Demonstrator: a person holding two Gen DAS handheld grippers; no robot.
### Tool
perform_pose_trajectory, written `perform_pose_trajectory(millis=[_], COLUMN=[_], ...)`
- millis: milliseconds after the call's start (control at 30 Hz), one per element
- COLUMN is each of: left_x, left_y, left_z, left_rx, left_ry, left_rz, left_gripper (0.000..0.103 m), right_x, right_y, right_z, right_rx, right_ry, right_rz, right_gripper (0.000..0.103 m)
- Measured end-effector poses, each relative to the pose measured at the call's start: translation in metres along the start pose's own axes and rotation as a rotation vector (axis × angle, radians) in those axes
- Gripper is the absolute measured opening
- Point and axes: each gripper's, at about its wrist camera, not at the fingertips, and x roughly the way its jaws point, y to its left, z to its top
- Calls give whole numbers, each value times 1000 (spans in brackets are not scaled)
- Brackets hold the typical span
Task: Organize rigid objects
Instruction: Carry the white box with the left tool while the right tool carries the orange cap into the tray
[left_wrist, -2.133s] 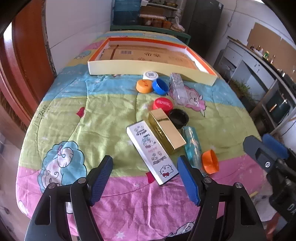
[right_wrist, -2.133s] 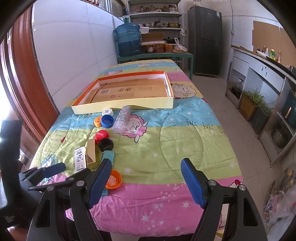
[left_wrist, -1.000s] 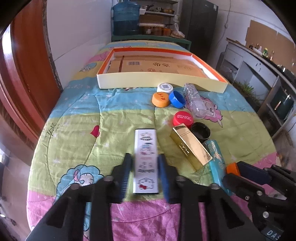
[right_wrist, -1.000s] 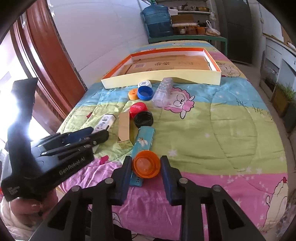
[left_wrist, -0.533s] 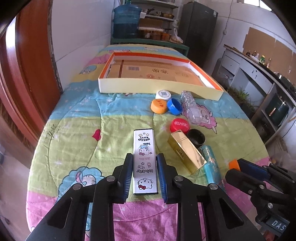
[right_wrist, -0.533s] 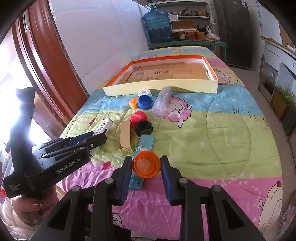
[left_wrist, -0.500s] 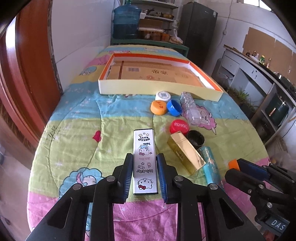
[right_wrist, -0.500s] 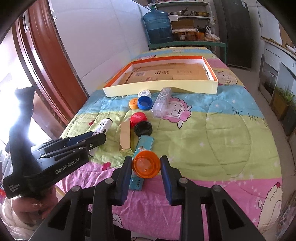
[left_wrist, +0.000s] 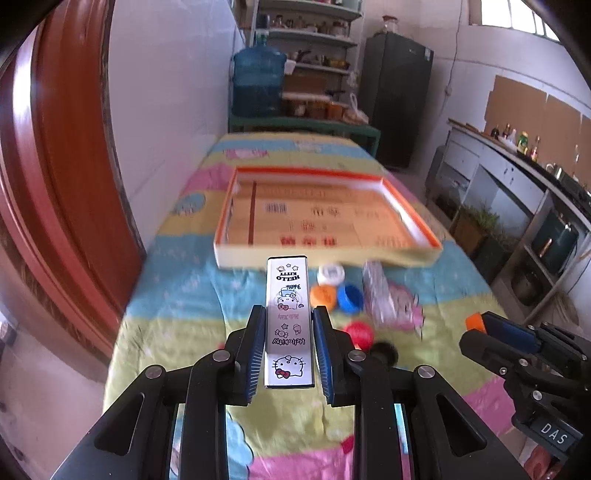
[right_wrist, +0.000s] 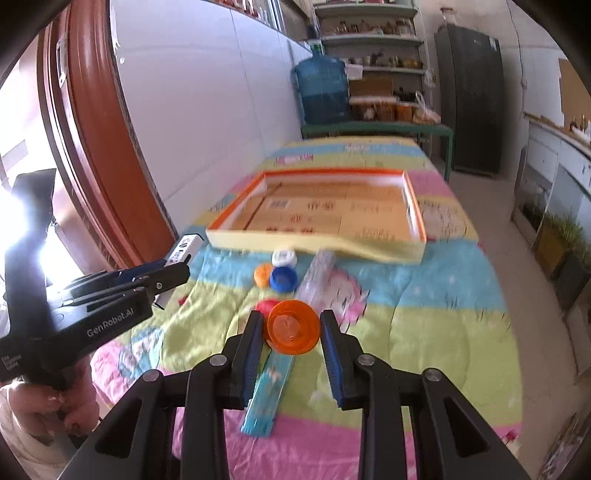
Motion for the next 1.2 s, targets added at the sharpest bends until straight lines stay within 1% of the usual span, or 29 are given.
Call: perform_pose_trajectory(millis=[200,367,433,567,767,867,1000,1200], left_x=[-4,2,6,17,45,67,105,156], left_y=[7,11,11,15,19,18,17,19], left_z=[35,58,68,92,125,140,151,148], left_rx=[-1,-6,-4,-16,-32,-21,4,20], left_ry=[-52,-62,-72,-86,-91,-78,-33,62], left_rz=[-4,-19,-10,14,32,37,20,-9], left_gripper=[26,26,26,26,26,26,26,26], right_x=[-7,-7,-5,2,28,44,78,134], right_y=[-7,-19,-24,-34,-47,-51,-60,-77], right_z=[32,59,69,90,121,132,144,151], right_rx=[-33,-38,-38,-44,-60,-75,-69,-31], right_ry=[-70,-109,-121,-143,-147,-144,-111,-29], right_rz=[-37,-56,-60,-80,-70,-61,-52,-49], right_gripper=[32,32,32,32,32,32,32,32])
